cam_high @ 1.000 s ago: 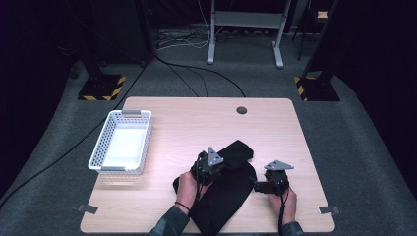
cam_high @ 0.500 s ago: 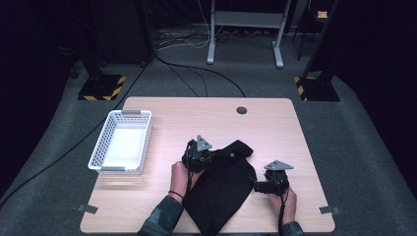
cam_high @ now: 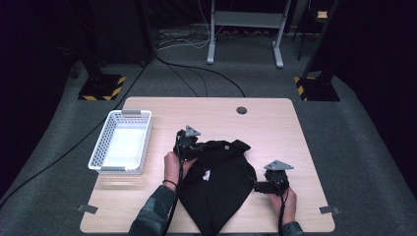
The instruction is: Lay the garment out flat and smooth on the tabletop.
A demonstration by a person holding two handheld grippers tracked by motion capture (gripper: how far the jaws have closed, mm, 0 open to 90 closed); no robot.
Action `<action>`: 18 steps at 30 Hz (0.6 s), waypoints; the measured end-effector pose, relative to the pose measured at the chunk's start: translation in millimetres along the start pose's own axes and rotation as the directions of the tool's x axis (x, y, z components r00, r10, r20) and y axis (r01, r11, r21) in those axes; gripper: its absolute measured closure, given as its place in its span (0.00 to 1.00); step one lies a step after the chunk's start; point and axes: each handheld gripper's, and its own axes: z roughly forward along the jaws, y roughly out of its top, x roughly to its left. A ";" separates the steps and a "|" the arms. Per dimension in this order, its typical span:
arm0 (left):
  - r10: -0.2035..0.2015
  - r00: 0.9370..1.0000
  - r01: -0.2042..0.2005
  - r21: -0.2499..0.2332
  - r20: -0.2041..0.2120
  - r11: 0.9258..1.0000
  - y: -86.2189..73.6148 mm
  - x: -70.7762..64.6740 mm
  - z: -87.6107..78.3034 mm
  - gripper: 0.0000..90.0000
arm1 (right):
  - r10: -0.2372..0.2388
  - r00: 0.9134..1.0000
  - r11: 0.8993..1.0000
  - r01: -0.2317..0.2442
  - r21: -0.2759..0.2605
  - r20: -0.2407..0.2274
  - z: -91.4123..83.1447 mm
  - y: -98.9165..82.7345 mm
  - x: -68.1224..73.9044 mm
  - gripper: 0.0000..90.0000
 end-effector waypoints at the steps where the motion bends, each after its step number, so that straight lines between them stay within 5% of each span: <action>1: -0.001 1.000 0.001 0.003 -0.004 1.000 0.1 2.2 0.7 0.91 | 0.000 1.000 1.000 0.000 0.000 0.000 0.0 0.0 0.0 0.17; 11: -0.056 0.997 0.057 0.016 -0.059 0.998 1.4 31.6 8.1 0.91 | 0.000 1.000 1.000 0.000 0.000 0.000 0.0 0.0 0.0 0.17; 14: -0.100 0.994 0.101 0.018 -0.055 0.995 0.0 42.6 11.2 0.91 | 0.000 1.000 1.000 0.000 0.000 0.000 0.0 0.0 0.0 0.17; 18: -0.100 0.992 0.102 0.022 -0.077 0.995 2.2 49.3 12.7 0.91 | 0.000 1.000 1.000 0.000 0.000 0.000 0.0 0.0 0.0 0.17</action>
